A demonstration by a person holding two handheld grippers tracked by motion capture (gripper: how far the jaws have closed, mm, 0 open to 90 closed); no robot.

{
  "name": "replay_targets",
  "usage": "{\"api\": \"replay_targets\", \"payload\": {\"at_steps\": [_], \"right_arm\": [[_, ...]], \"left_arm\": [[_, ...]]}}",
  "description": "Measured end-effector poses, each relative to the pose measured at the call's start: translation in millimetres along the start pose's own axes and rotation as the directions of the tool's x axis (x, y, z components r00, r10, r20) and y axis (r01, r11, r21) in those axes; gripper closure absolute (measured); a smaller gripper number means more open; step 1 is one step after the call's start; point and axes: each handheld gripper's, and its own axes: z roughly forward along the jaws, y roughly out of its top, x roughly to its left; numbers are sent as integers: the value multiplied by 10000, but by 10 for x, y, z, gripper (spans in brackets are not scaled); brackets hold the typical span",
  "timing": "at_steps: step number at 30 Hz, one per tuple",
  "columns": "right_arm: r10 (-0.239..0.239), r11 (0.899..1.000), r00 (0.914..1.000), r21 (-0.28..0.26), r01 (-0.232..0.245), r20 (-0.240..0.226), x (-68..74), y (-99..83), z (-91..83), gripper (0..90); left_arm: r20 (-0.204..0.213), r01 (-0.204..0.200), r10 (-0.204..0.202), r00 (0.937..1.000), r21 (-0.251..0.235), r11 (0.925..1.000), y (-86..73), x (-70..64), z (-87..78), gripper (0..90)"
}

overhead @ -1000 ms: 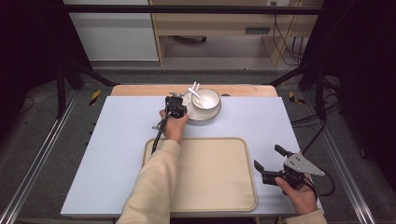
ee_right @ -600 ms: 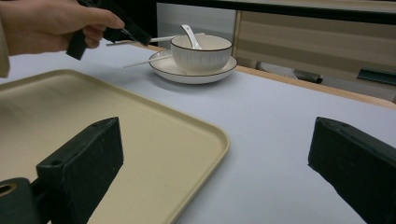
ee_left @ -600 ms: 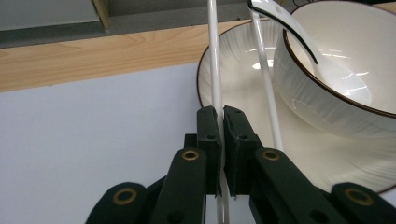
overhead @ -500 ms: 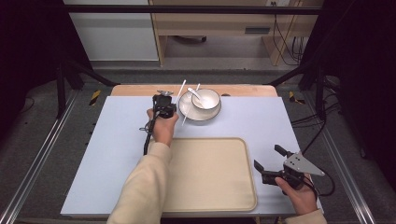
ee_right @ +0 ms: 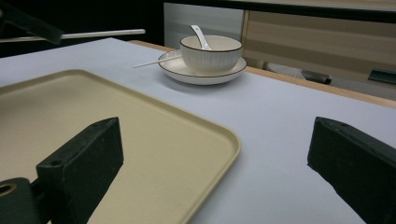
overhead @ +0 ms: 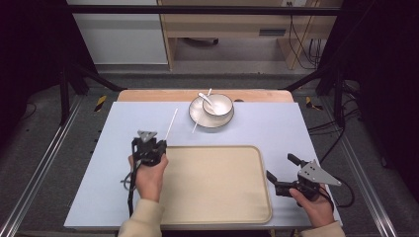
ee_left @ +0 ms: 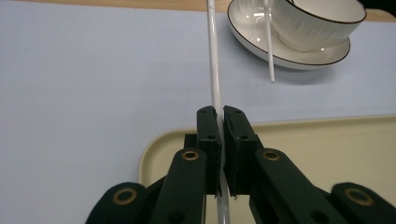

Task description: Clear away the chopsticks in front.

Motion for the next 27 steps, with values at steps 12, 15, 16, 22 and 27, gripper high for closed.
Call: {"api": "replay_targets", "payload": {"at_steps": [12,15,16,22,27], "right_arm": [[27,10000,10000,2,-27,-75,3,-6,2,35],[41,10000,10000,23,-40,-42,-5,-11,3,35],[63,10000,10000,31,-63,-21,-5,-12,3,35],[96,10000,10000,11,-96,-7,-9,-14,-2,35],[107,9999,9999,22,-107,-45,-11,-17,0,35]], "left_arm": [[-542,678,-717,9960,-711,9952,-689,-22,-511,853],[-626,761,-805,9948,-695,9947,-875,-31,-638,853],[-703,774,-822,9941,-685,9946,-921,-37,-662,853],[-678,861,-891,9937,-454,9952,-1113,-108,-684,853],[-801,923,-950,9922,-368,9951,-1213,-122,-686,852]]}}
